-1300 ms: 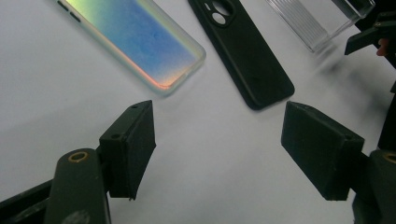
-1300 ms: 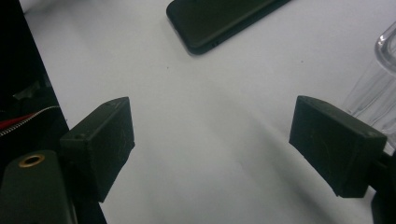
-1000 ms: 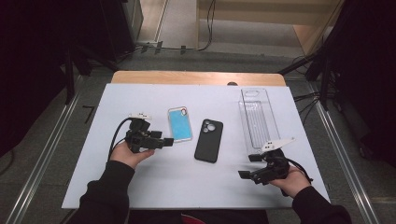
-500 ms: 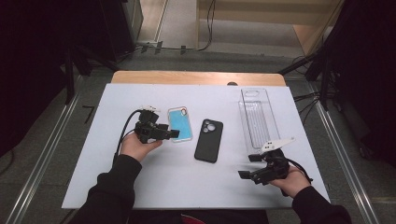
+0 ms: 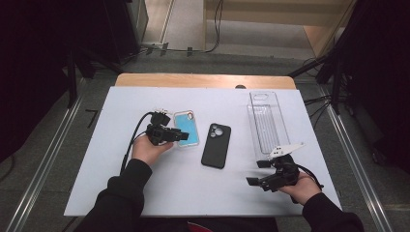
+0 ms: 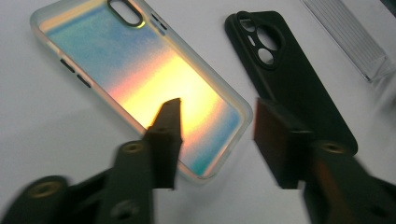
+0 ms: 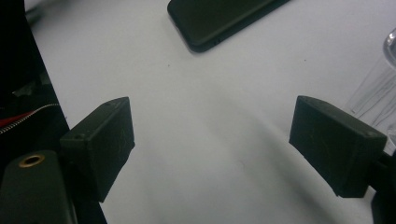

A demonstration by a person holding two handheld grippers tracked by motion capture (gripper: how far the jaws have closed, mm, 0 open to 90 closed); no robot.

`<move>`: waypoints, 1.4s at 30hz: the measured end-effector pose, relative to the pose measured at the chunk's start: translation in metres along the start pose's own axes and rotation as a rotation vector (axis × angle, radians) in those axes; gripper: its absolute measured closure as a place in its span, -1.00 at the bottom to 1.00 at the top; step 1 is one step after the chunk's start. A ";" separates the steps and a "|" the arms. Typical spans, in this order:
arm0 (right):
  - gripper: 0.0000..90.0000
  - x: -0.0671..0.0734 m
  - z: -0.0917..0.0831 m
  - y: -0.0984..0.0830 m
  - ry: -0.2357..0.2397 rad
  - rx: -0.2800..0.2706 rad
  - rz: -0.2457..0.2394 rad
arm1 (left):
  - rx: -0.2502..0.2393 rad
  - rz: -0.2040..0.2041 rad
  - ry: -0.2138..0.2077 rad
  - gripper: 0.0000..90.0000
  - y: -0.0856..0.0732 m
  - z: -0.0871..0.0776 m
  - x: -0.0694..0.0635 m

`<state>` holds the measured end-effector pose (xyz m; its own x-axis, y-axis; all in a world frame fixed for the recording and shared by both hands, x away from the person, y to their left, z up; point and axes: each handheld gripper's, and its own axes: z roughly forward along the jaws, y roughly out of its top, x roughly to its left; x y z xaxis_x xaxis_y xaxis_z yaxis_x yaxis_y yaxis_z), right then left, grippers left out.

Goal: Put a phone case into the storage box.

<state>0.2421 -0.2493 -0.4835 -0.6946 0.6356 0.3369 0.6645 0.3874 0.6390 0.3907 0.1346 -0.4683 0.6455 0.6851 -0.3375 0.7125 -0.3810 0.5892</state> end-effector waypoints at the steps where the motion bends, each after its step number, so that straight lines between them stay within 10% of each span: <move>1: -0.73 0.000 0.000 0.000 -0.001 0.000 0.002 | -0.010 0.026 -0.024 0.93 -0.001 -0.001 -0.001; 17: -0.73 0.000 0.000 0.000 -0.001 0.003 -0.005 | 0.105 0.001 0.020 1.00 -0.011 0.020 0.005; 42: -0.73 0.000 0.001 0.001 -0.003 0.009 -0.005 | 0.163 -0.056 0.017 1.00 -0.036 -0.016 0.024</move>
<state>0.2429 -0.2480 -0.4831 -0.6971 0.6358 0.3315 0.6635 0.3968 0.6343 0.3767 0.1747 -0.4858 0.5997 0.7182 -0.3529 0.7833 -0.4367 0.4423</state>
